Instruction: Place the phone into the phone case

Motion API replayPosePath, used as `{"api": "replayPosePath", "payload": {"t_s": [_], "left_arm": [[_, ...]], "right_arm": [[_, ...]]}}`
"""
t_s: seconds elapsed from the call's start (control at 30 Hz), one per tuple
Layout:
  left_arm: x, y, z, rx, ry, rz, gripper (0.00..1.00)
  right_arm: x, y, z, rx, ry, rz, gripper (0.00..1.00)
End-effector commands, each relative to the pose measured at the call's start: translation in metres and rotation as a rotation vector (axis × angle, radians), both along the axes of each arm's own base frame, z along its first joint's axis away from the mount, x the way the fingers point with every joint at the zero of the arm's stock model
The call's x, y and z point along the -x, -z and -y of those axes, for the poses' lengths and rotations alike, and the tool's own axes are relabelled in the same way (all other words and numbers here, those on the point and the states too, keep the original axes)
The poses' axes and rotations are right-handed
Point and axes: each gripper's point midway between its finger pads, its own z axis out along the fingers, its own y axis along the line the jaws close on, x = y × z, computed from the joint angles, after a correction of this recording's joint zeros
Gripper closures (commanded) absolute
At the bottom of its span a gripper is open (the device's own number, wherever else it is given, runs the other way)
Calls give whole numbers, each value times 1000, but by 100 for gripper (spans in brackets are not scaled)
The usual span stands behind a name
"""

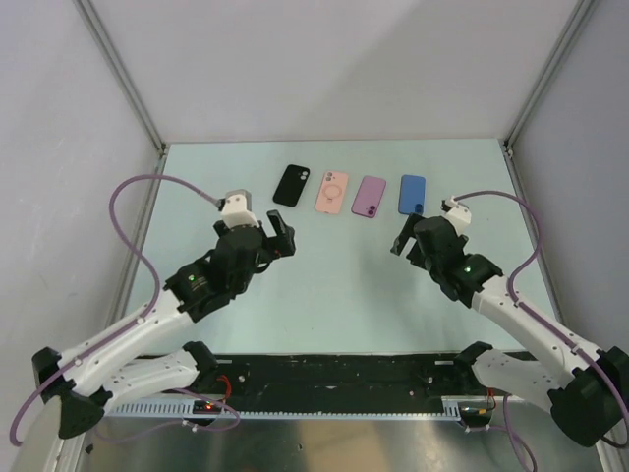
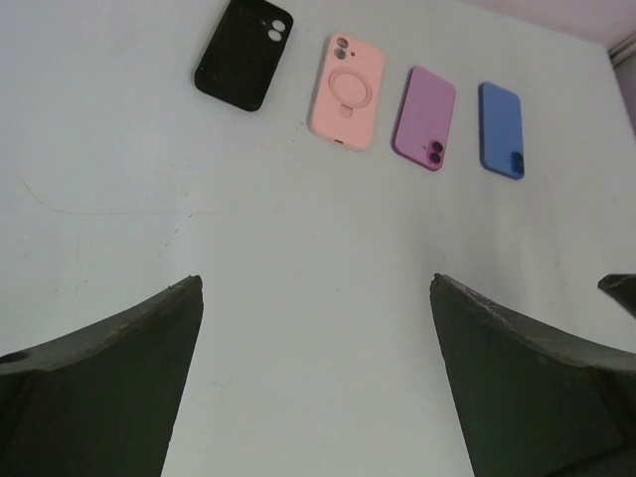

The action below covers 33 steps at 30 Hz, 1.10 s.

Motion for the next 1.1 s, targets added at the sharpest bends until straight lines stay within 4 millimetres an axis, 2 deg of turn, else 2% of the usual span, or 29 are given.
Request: {"api": "replayPosePath", "payload": {"t_s": [0.0, 0.1, 0.23, 0.5, 0.53, 0.63, 0.67, 0.73, 0.87, 1.07], "left_arm": [[-7, -9, 14, 0, 35, -9, 0], [-5, -1, 25, 14, 76, -43, 0], [-4, 12, 29, 41, 88, -88, 0], [-1, 44, 28, 81, 124, -197, 0], [0, 47, 27, 80, 129, -205, 0], [3, 49, 25, 84, 138, -211, 0], [3, 50, 24, 86, 141, -212, 0], [5, 50, 23, 91, 142, -210, 0], [6, 47, 17, 97, 140, -196, 0], [4, 47, 10, 86, 138, -197, 0]], "right_arm": [[-27, -20, 3, -25, 15, 82, 1], [-45, -24, 6, -15, 14, 104, 1], [-79, -26, 15, 34, 22, 127, 0], [-150, 8, 42, 86, 54, 32, 1], [-161, 8, 42, 81, 45, 30, 1], [-189, 34, 44, 108, 16, -48, 0], [-200, 34, 43, 117, 11, -51, 0], [-216, 53, 42, 140, -3, -103, 1], [-234, 83, 43, 204, -10, -231, 1], [-244, 96, 55, 280, 28, -289, 0]]}}
